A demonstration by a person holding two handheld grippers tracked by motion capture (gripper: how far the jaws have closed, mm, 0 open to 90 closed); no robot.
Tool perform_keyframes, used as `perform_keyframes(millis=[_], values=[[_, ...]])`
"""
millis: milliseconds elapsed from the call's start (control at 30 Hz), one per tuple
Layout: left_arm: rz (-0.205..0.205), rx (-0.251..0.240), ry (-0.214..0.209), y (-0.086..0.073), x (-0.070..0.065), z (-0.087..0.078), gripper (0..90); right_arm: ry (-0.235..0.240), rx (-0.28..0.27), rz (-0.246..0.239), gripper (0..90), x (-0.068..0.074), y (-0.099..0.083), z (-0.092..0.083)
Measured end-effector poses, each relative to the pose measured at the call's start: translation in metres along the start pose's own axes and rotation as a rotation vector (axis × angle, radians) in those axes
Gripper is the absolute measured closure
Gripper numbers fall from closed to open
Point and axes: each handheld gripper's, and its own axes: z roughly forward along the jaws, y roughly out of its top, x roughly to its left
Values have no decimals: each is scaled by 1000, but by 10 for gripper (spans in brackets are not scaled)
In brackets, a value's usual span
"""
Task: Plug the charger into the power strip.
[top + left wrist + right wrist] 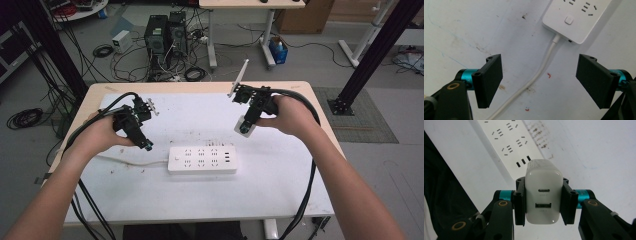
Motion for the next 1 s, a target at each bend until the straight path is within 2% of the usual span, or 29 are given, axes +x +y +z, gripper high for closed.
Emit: perform_keyframes(millis=[33, 100, 133, 233, 267, 333, 467, 500, 600, 733, 800, 867, 933, 1000], values=[[-3, 0, -13, -2, 0, 1, 215, 0, 4, -24, 623, 1, 4, 4], [-7, -15, -33, -8, 0, 2, 214, -5, 12, -38, 623, 4, 8, 7], [-9, -22, -36, -10, 0, 3, 188, -4, 14, -56, 623, 6, 12, 11], [-14, -22, -56, -18, -1, 7, 181, 18, 13, -90, 623, 12, 21, 19], [-15, -21, -56, -21, -1, 8, 181, 30, 24, -140, 623, 18, 30, 31], [-19, -23, -59, -25, 0, 9, 181, 45, 52, -213, 623, 22, 38, 44], [-29, -18, -56, -33, -2, 9, 181, 44, 99, -266, 623, 29, 49, 67], [-26, -16, -56, -34, -2, 9, 181, 55, 104, -304, 623, 30, 52, 74], [-37, -28, -66, -39, -3, 10, 181, 60, 126, -362, 623, 32, 58, 89], [-49, -18, -70, -43, -6, 14, 181, 37, 155, -443, 624, 33, 65, 108], [-39, -8, -72, -45, -7, 15, 181, 43, 172, -462, 624, 34, 66, 113], [-48, -18, -77, -46, -8, 16, 181, 34, 193, -472, 624, 35, 66, 118], [-49, -18, -77, -46, -8, 17, 181, 25, 168, -492, 624, 33, 68, 119], [-50, -13, -80, -46, -8, 18, 181, 47, 162, -497, 624, 32, 69, 120]])
